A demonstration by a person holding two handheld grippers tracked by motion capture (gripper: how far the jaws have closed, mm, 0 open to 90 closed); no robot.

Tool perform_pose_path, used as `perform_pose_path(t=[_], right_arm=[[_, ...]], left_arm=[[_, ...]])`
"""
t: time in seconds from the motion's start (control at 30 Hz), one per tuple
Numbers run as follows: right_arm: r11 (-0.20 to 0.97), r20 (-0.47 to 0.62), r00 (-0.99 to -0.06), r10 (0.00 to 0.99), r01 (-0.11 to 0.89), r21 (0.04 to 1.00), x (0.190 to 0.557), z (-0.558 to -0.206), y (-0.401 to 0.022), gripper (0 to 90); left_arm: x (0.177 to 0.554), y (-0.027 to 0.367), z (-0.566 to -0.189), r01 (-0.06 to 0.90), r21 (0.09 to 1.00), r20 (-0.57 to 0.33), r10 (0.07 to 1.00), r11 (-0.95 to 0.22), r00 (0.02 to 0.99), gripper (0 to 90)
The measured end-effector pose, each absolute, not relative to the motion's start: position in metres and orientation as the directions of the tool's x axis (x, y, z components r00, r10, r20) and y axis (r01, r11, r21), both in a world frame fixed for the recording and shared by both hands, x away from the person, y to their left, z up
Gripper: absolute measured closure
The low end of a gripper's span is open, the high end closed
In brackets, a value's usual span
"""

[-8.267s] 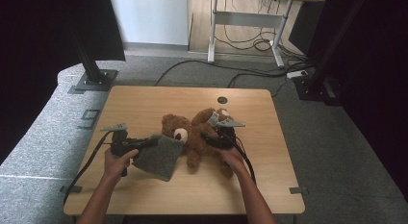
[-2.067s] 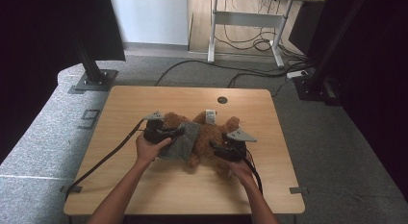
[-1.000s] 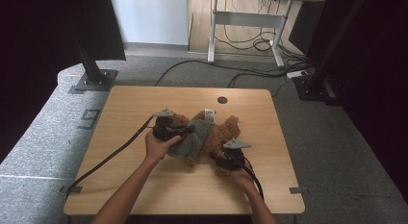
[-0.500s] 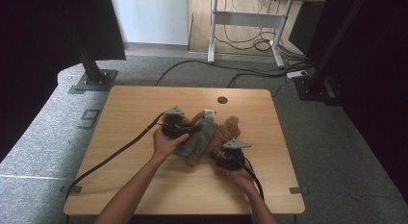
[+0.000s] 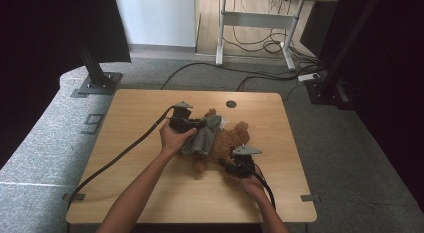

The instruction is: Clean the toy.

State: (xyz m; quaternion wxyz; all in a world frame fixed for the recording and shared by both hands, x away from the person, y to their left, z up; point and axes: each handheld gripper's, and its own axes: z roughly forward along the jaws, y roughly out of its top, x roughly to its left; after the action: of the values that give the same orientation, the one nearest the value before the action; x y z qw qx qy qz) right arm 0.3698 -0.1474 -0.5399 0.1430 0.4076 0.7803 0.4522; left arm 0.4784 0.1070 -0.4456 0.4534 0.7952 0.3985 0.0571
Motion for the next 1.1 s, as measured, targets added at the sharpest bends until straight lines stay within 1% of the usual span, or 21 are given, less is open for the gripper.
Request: perform_pose_path(t=[0.17,0.27,0.37,0.47,0.57,0.7,1.1], right_arm=[[0.258,0.147,-0.629,0.764,0.506,0.823,0.369,-0.541,-0.148,64.6],[0.262,0.146,-0.631,0.762,0.506,0.822,0.369,-0.541,-0.148,64.6],[0.265,0.146,-0.63,0.763,0.51,0.818,0.369,-0.542,-0.147,64.8],[0.264,0.149,-0.632,0.761,0.512,0.818,0.37,-0.542,-0.147,64.9],[0.264,0.15,-0.631,0.761,0.512,0.817,0.37,-0.542,-0.147,64.9],[0.262,0.152,-0.63,0.762,0.514,0.817,0.37,-0.543,-0.147,64.9],[0.256,0.162,-0.629,0.761,0.519,0.815,0.371,-0.544,-0.148,64.8]], left_arm=[[0.481,0.118,-0.447,0.605,0.757,-0.281,0.713,-0.246,0.642,79.0],[0.479,0.122,-0.448,0.601,0.764,-0.293,0.705,-0.234,0.646,79.0],[0.473,0.119,-0.445,0.576,0.784,-0.31,0.66,-0.23,0.684,79.4],[0.467,0.114,-0.444,0.574,0.791,-0.35,0.613,-0.211,0.709,79.6],[0.459,0.1,-0.443,0.55,0.797,-0.332,0.579,-0.251,0.745,79.7],[0.451,0.083,-0.443,0.532,0.803,-0.33,0.544,-0.268,0.771,79.7],[0.441,0.047,-0.448,0.512,0.804,-0.332,0.487,-0.301,0.808,79.5]])
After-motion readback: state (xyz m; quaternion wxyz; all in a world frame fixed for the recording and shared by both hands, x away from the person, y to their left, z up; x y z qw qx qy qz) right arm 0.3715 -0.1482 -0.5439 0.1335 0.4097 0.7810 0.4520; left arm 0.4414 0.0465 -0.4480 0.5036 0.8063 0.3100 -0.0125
